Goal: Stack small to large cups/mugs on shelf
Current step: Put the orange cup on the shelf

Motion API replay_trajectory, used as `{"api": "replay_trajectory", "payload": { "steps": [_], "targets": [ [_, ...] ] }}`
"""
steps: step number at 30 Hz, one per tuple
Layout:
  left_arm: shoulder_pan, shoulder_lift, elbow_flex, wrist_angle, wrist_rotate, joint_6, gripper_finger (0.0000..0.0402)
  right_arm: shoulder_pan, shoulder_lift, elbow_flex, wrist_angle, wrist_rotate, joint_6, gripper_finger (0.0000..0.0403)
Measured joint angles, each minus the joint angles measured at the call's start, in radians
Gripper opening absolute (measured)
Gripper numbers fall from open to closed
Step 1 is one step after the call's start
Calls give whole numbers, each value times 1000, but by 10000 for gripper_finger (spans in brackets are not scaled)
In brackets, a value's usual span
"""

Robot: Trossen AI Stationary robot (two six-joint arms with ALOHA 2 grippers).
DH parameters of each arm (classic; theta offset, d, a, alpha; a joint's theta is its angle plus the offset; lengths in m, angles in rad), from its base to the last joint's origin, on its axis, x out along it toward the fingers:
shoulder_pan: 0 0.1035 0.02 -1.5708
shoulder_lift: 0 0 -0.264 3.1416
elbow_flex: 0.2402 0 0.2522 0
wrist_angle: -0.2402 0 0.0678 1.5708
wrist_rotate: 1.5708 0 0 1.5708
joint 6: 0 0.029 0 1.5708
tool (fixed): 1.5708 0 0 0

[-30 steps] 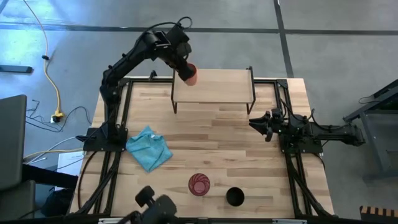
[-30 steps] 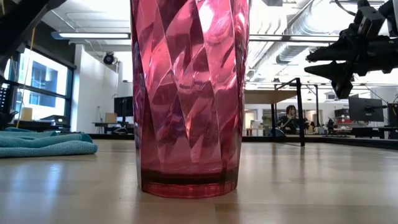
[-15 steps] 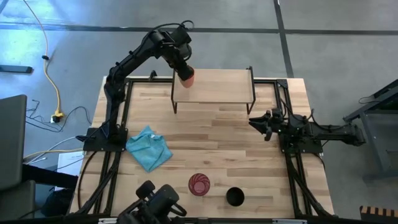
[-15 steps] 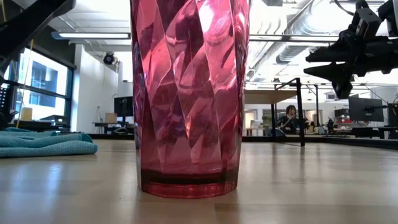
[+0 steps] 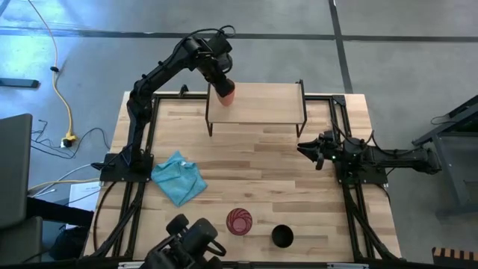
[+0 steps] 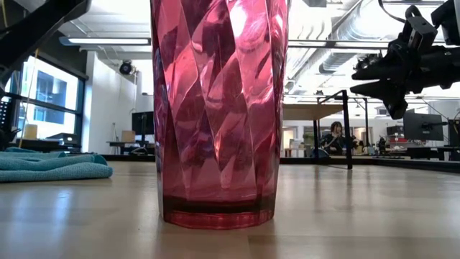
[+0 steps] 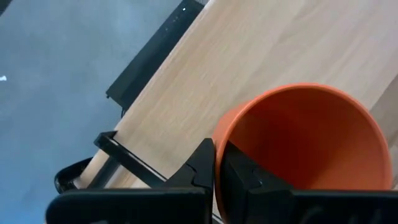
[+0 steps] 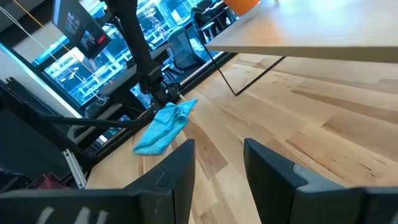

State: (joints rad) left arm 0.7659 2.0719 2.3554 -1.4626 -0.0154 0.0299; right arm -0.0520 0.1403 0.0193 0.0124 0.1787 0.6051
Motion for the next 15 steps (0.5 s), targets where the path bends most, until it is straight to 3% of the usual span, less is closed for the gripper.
{"api": "replay_trajectory", "payload": {
  "steps": [15],
  "targets": [
    [7, 15, -16, 14, 5, 1, 0, 0, 5, 0, 0, 0, -1, 129]
  ]
}}
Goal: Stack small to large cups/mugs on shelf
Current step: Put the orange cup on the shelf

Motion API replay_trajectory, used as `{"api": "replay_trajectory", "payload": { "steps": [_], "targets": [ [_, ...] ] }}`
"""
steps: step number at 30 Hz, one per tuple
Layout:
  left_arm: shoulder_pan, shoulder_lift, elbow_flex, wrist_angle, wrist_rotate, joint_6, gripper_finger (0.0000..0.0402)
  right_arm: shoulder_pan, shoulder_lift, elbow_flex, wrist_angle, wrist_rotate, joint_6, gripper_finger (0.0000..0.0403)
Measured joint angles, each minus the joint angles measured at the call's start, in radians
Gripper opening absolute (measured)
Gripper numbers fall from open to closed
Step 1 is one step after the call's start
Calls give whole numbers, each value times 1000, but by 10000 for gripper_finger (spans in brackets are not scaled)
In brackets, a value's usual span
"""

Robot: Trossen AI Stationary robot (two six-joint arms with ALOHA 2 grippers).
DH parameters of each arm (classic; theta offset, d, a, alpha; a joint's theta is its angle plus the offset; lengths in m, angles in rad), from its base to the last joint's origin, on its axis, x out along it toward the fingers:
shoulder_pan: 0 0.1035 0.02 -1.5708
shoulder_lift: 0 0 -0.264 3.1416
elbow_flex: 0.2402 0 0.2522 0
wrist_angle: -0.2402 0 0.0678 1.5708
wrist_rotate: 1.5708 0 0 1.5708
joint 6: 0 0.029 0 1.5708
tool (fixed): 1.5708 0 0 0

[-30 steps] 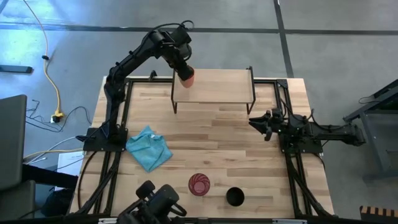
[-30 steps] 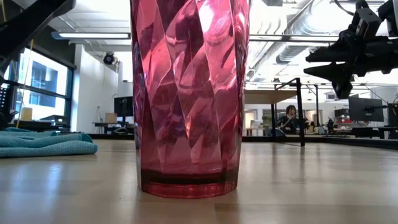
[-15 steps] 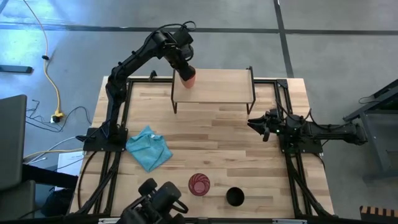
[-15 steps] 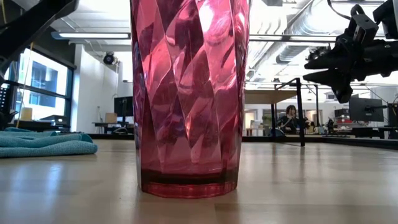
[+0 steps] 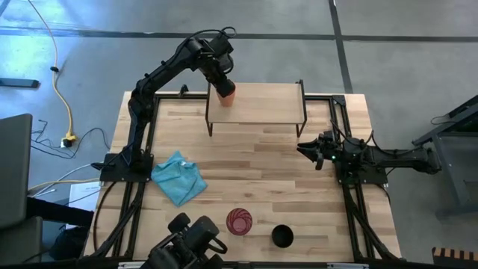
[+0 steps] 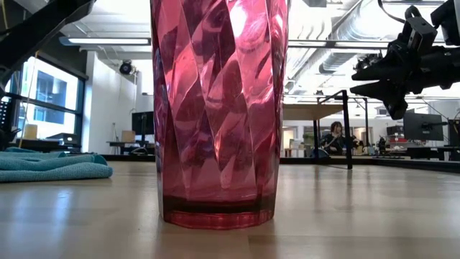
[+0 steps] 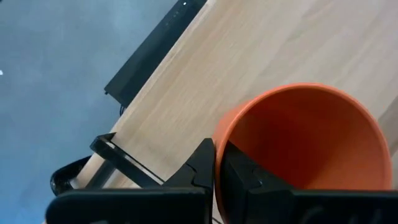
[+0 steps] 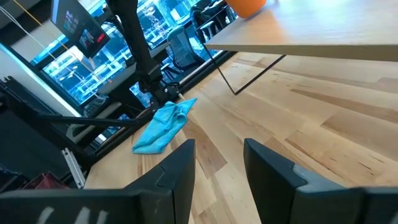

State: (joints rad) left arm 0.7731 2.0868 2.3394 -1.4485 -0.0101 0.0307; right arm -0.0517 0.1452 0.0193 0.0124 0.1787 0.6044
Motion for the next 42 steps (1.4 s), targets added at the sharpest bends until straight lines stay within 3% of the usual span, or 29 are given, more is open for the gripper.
{"api": "replay_trajectory", "payload": {
  "steps": [32, 42],
  "targets": [
    [0, 24, 2, -10, -3, 18, 1, 0, 0, 0, 0, 0, -2, 129],
    [-1, 30, -1, -15, 2, 18, 61, 0, 0, 0, 0, -1, -2, 129]
  ]
}}
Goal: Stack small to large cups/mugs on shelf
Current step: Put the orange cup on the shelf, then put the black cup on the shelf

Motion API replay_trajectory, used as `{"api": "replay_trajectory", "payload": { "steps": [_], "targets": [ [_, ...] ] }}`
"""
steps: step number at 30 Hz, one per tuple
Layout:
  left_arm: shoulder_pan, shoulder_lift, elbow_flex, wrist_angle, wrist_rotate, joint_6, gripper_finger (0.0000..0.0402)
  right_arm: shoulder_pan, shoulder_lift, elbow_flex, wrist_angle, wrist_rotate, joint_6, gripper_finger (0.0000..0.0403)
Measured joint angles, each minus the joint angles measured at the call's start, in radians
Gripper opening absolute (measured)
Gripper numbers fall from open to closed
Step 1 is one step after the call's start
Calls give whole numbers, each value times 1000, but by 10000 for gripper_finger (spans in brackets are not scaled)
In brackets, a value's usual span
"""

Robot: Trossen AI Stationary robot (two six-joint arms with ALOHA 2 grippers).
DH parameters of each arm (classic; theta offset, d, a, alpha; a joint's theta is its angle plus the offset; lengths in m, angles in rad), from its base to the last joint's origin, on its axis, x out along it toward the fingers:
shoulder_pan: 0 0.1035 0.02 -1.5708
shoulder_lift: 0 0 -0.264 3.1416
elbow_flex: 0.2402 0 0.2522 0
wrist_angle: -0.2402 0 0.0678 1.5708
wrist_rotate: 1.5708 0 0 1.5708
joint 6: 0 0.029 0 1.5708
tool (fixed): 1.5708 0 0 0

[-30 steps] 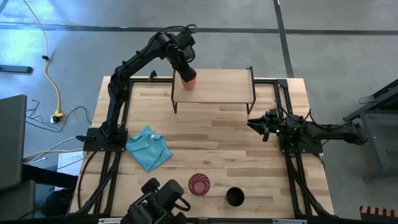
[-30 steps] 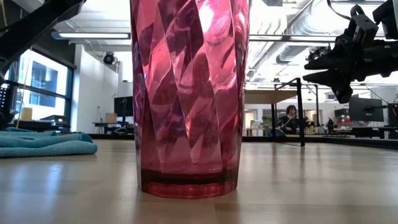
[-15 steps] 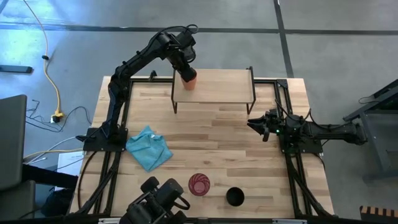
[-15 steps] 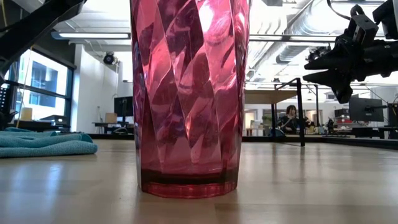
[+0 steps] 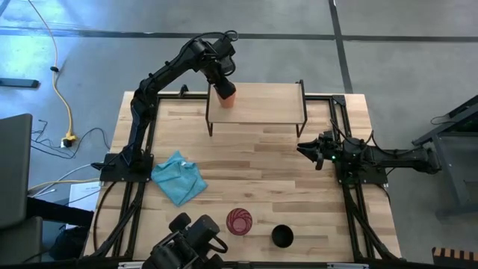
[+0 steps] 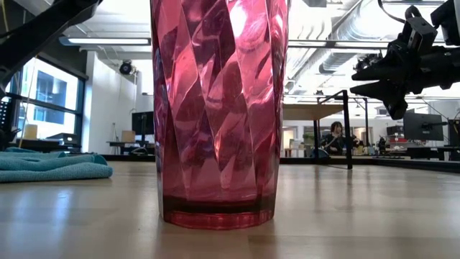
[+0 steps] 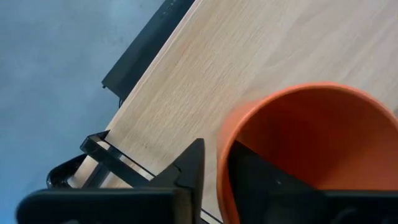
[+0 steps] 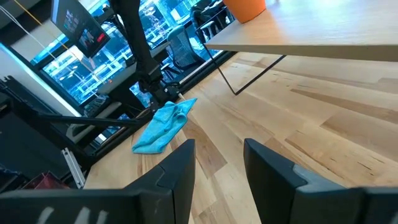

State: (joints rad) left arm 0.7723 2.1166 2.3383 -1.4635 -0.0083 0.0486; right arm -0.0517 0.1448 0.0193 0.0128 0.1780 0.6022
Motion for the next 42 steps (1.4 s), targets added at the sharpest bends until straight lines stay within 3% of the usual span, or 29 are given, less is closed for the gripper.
{"api": "replay_trajectory", "payload": {
  "steps": [14, 24, 37, 42],
  "targets": [
    [1, -24, 17, 37, 48, -8, 127, 0, 0, 0, 0, 0, 0, 129],
    [0, -89, 17, 56, 116, -4, 131, 0, 0, 0, 0, 0, 0, 129],
    [0, -298, 18, 154, 161, -30, 133, 0, 0, 0, 0, -3, 42, 129],
    [-29, -376, 18, 157, 290, -54, 133, 0, 0, -3, 32, -155, 73, 129]
  ]
}}
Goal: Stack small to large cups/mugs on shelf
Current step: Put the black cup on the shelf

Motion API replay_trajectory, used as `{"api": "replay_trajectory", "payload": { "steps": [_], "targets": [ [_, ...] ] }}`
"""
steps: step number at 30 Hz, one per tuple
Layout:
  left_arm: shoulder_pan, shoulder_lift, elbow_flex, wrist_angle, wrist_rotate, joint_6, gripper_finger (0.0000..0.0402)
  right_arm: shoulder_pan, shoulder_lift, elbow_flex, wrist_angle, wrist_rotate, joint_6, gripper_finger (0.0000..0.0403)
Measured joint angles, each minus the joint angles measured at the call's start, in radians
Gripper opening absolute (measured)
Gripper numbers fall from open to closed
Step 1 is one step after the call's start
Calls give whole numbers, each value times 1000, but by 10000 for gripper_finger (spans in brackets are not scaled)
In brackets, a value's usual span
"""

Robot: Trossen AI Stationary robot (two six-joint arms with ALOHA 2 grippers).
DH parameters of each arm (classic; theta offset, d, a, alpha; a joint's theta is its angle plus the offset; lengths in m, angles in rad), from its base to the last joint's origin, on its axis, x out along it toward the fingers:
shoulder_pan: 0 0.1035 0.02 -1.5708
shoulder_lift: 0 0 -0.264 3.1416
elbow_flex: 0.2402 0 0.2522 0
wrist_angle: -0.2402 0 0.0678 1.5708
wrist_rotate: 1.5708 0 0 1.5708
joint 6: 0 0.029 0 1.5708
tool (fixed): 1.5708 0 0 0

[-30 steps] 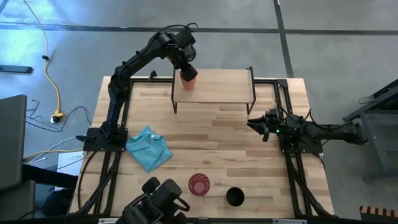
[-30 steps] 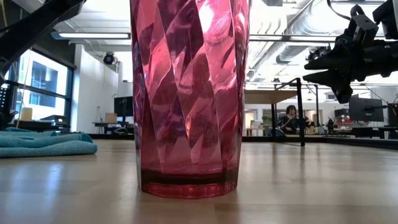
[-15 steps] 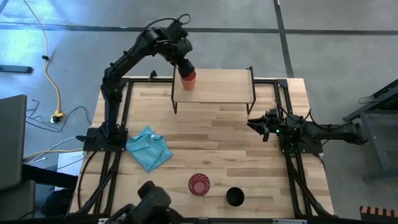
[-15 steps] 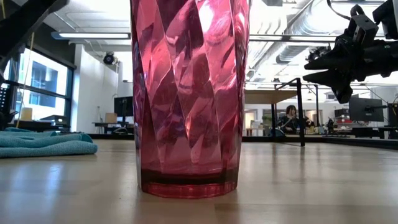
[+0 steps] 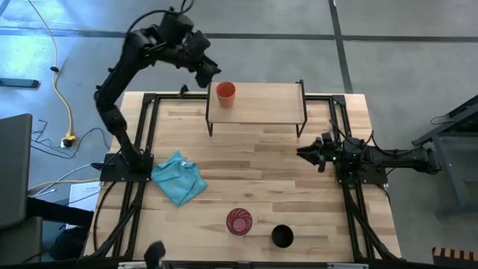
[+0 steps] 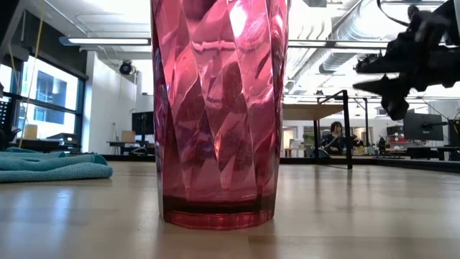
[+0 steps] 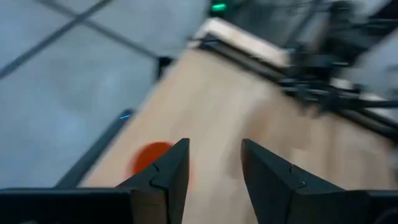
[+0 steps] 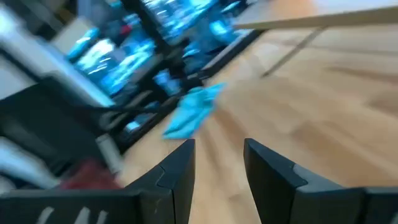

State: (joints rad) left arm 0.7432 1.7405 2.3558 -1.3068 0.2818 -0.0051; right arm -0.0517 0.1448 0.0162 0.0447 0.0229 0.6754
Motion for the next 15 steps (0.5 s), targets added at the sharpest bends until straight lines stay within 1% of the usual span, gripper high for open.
{"api": "replay_trajectory", "payload": {
  "steps": [3, 6, 9, 12, 15],
  "targets": [
    [-52, -40, 0, -10, 86, -3, 133, 0, 0, 0, 70, -92, 6, 129],
    [-135, -64, 0, -48, 131, 8, 133, 0, 0, 0, 151, -135, 42, 129],
    [-235, -70, 0, -95, 131, 21, 134, 13, 0, 0, 219, -162, 104, 129],
    [-330, -76, 0, -128, 125, 21, 134, 56, 0, 0, 263, -173, 163, 129],
    [-420, -77, -4, -138, 95, 21, 134, 116, 4, 24, 250, -167, 177, 129]
  ]
}}
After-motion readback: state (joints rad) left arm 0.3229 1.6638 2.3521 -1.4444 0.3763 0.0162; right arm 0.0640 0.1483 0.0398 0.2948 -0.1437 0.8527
